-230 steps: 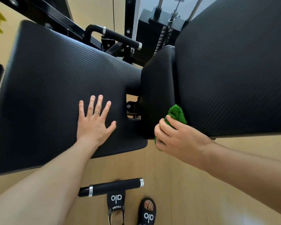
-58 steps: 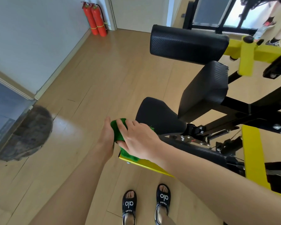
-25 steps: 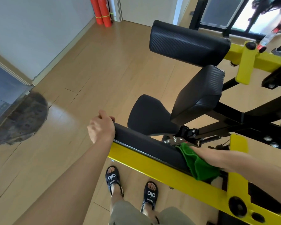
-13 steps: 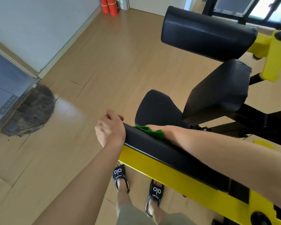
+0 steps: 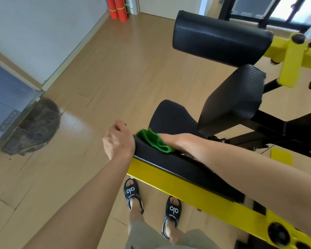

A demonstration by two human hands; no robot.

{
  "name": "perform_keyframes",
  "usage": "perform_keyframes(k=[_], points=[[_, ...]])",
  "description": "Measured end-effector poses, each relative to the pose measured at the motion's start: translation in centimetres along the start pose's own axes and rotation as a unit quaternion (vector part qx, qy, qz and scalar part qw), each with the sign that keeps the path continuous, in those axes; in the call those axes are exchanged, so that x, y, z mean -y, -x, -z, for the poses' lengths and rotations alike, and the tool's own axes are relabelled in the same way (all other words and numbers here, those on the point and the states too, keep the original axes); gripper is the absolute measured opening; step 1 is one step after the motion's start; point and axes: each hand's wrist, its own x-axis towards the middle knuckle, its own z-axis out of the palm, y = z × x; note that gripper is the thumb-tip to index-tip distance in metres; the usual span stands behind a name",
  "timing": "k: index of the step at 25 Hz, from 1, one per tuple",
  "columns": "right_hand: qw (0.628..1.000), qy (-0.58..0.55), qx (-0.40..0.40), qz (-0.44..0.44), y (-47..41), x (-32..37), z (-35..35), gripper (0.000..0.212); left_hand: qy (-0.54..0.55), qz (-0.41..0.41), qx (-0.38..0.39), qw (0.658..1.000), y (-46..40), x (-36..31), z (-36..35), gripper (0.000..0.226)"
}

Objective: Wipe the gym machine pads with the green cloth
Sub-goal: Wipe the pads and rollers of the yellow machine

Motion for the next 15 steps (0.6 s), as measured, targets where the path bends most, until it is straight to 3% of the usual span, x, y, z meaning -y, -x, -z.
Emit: perform_keyframes(k=[1,2,3,4,5,7,11,15], points=[[0.981,-0.171,0.067,-0.06,1.8,-0.4,0.8,0.065,0.006,0.0,0.001,1.0,0.1,0.0,-0.1,0.052],[0.992,-0.033,-0.015,-0.119,2.4,-0.7,1.9,0.067,0.014,0.002,0.004,1.0,0.1,0.1,-0.1,0.053],[0.969,0.173,-0.02,-0.175,3.2,-2.7,3.5,0.065,0.02,0.004,0.004,1.0,0.1,0.1,-0.1,0.054],[0.939,0.265,-0.037,-0.219,4.7,-3.8,4.9,0.066,0.021,0.007,0.006,1.0,0.1,0.0,-0.1,0.055],[0.925,0.28,-0.068,-0.248,5.6,-4.8,5.7,0.071,0.018,0.009,0.01,1.0,0.2,0.0,0.0,0.057],[0.923,0.209,-0.085,-0.313,7.2,-5.4,5.8,0.073,0.011,0.011,0.017,1.0,0.4,-0.2,0.2,0.059],[0.947,0.102,-0.11,-0.285,10.4,-5.5,5.6,0.052,-0.004,0.006,0.033,0.999,0.6,-0.5,0.5,0.059],[0.897,0.22,-0.357,-0.14,12.6,-7.5,1.2,0.04,-0.011,-0.001,0.046,0.999,0.6,-0.6,0.5,0.057]])
